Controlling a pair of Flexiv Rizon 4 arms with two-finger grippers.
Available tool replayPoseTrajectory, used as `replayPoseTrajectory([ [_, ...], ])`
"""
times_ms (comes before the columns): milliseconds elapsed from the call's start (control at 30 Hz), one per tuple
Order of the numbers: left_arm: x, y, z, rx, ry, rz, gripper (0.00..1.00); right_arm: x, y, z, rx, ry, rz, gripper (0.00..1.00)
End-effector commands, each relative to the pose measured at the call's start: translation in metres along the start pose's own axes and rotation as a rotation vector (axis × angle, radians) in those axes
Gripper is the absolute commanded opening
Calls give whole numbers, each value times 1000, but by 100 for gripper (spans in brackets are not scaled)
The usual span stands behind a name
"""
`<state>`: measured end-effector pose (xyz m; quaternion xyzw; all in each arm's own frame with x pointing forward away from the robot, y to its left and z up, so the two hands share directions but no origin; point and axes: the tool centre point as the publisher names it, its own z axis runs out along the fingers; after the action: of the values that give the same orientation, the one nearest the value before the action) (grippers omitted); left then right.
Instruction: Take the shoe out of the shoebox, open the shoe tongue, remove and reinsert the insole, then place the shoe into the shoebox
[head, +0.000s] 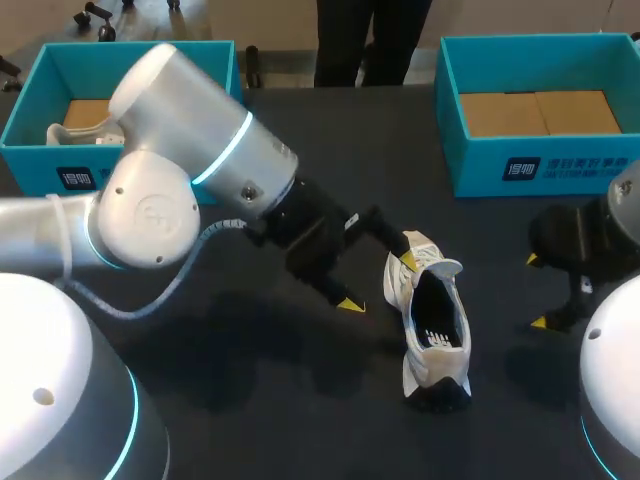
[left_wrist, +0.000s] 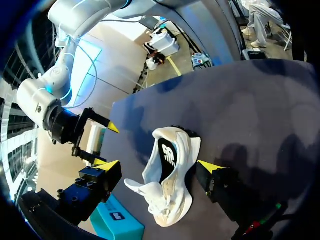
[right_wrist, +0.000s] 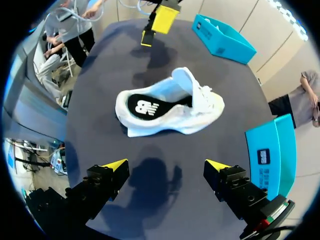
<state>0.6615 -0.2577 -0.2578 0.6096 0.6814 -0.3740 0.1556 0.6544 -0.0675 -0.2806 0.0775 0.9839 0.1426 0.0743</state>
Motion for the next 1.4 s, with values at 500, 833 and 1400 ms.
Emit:
replayPoseTrajectory([
  [500, -2, 0, 0, -3, 14, 0, 100, -12, -62, -104, 67, 31, 14, 100],
  [833, -9, 2, -3, -19, 97, 123, 100, -25, -78, -134, 73, 59, 96, 100],
  [1400, -10, 0, -7, -106, 364, 344, 100, -34, -79, -144, 75, 29, 101, 100],
])
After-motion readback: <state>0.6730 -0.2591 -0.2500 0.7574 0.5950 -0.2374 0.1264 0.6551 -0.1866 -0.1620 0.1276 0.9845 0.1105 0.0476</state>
